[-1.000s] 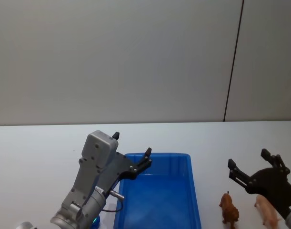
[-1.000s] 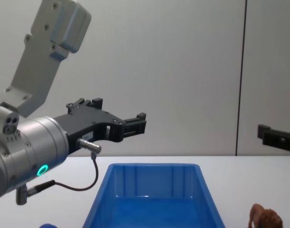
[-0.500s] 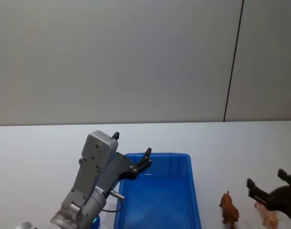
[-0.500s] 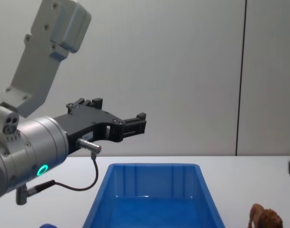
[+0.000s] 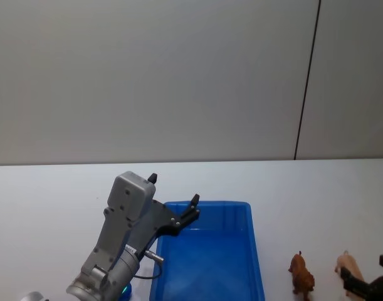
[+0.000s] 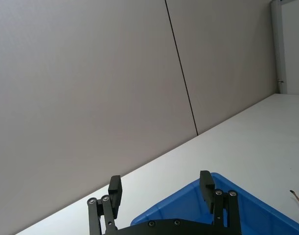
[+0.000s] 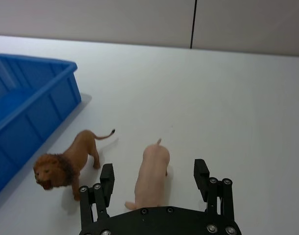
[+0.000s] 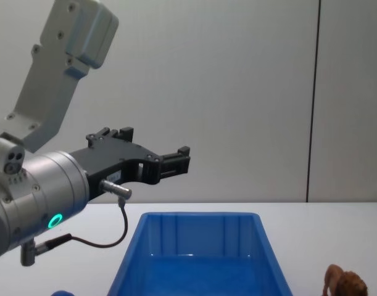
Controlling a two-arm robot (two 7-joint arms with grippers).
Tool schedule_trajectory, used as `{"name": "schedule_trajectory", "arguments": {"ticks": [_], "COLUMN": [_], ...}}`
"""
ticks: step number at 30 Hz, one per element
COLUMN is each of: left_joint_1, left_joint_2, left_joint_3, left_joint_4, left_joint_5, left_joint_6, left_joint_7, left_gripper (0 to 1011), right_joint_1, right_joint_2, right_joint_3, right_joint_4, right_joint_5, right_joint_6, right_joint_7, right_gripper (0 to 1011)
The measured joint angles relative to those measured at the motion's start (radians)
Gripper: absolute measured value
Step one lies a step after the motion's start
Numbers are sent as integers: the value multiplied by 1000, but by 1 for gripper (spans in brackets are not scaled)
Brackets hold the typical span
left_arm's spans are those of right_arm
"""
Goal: Pick up the two dolls from the table and place them into the box.
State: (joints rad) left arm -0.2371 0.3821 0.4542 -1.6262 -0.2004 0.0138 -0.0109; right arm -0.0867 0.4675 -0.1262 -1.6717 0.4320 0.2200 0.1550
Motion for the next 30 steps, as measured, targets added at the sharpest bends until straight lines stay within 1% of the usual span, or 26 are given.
{"name": "schedule_trajectory", "arguments": {"ticks": [6,15,16,18,20,22,25,26,27,28,29,30], "left_joint_1": [0,0,0,0,0,0,0,0,0,0,0,0], "left_joint_2": [0,0,0,0,0,0,0,0,0,0,0,0], "left_joint_3": [0,0,0,0,0,0,0,0,0,0,0,0], "left_joint_4": [0,0,0,0,0,0,0,0,0,0,0,0], "left_joint_5": [0,0,0,0,0,0,0,0,0,0,0,0], "left_joint_6": [0,0,0,0,0,0,0,0,0,0,0,0], "left_joint_7": [0,0,0,0,0,0,0,0,0,0,0,0], "left_gripper": [1001,1001,1001,1001,1001,1001,1001,1001,1001,1001,1001,1001], "right_joint_1": [5,30,36,43,48,55,65,67,69,72,74,76], "right_joint_2": [1,-13,-16,-20,-23,-28,-33,-34,-35,-37,-38,-39], "right_joint_3": [-1,-16,-19,-22,-24,-26,-29,-30,-30,-31,-31,-32], "right_joint_4": [34,84,93,103,109,119,131,133,136,140,142,144], "right_joint_5": [5,0,-2,-4,-4,-5,-6,-7,-8,-9,-9,-11], "right_joint_6": [32,63,68,73,76,79,82,82,82,82,81,81], "right_joint_7": [30,67,71,76,78,81,82,82,82,82,82,82], "right_gripper": [1001,989,950,925,863,831,704,704,658,643,588,560]}}
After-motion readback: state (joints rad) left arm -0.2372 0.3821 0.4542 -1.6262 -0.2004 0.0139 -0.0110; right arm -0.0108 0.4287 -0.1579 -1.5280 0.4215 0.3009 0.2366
